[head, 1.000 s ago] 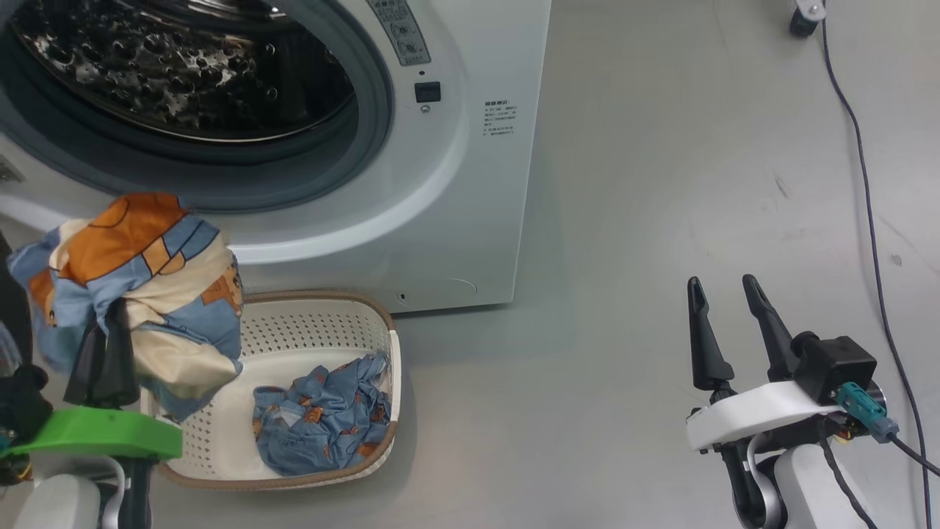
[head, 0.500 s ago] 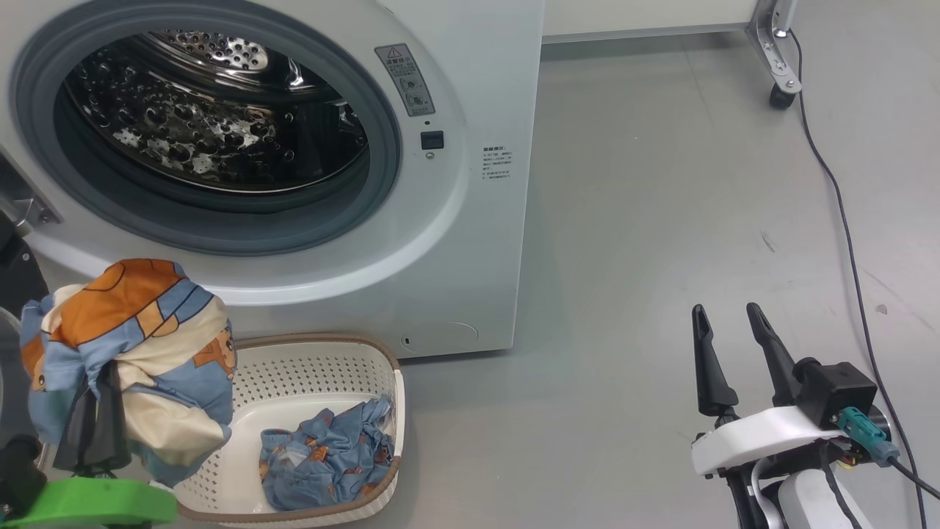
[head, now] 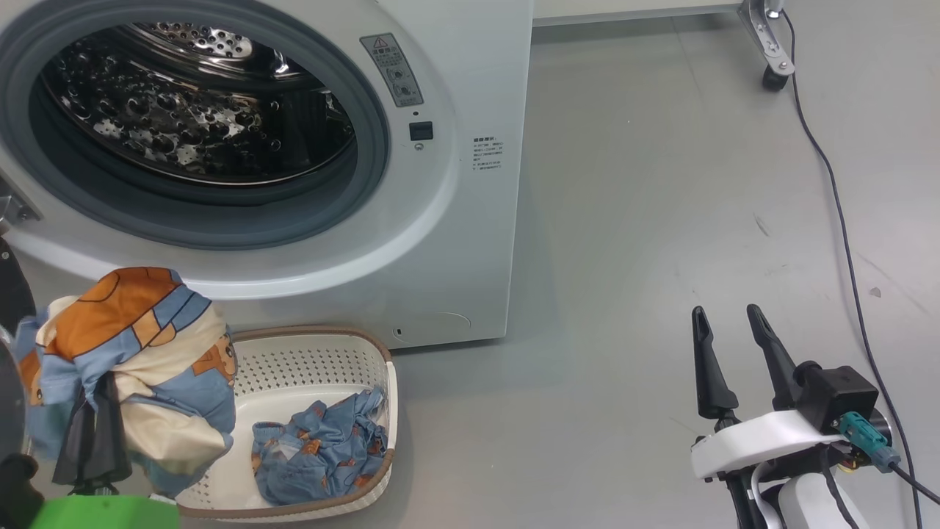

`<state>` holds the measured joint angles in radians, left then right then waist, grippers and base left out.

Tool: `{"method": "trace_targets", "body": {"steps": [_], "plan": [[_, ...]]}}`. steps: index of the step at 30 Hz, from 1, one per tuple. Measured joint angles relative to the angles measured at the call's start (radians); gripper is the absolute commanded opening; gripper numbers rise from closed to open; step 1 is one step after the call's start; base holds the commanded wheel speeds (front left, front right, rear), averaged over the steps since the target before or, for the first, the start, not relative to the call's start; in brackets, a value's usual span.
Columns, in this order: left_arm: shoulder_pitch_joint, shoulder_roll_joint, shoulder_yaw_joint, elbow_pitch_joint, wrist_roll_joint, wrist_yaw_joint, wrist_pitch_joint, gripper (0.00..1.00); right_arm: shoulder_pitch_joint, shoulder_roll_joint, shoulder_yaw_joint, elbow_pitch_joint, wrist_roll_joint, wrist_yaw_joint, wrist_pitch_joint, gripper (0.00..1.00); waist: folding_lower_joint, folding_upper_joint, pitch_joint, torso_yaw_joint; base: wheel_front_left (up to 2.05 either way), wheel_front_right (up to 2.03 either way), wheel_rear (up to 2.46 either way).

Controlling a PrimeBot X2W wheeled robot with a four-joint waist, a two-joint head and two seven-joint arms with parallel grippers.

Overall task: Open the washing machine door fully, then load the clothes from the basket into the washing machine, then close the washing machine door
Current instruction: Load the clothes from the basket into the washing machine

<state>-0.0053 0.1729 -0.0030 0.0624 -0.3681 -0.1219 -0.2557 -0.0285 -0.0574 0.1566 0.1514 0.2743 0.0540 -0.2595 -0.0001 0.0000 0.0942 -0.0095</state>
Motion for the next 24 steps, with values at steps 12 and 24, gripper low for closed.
{"method": "trace_targets", "body": {"steps": [12,24], "plan": [[-0.023,-0.002,-0.003,-0.056,0.000,0.000,0.000,0.00,-0.001,0.003,0.013,-0.021,-0.002,0.008,0.000,1.00,0.0000,0.0000,0.078,-0.018,0.00,0.00,0.00],[-0.177,0.028,0.012,-0.091,-0.007,0.000,0.000,0.00,-0.037,0.006,0.046,-0.050,-0.028,0.007,0.000,1.00,0.0000,0.0000,0.192,-0.044,0.00,0.00,0.00]]}}
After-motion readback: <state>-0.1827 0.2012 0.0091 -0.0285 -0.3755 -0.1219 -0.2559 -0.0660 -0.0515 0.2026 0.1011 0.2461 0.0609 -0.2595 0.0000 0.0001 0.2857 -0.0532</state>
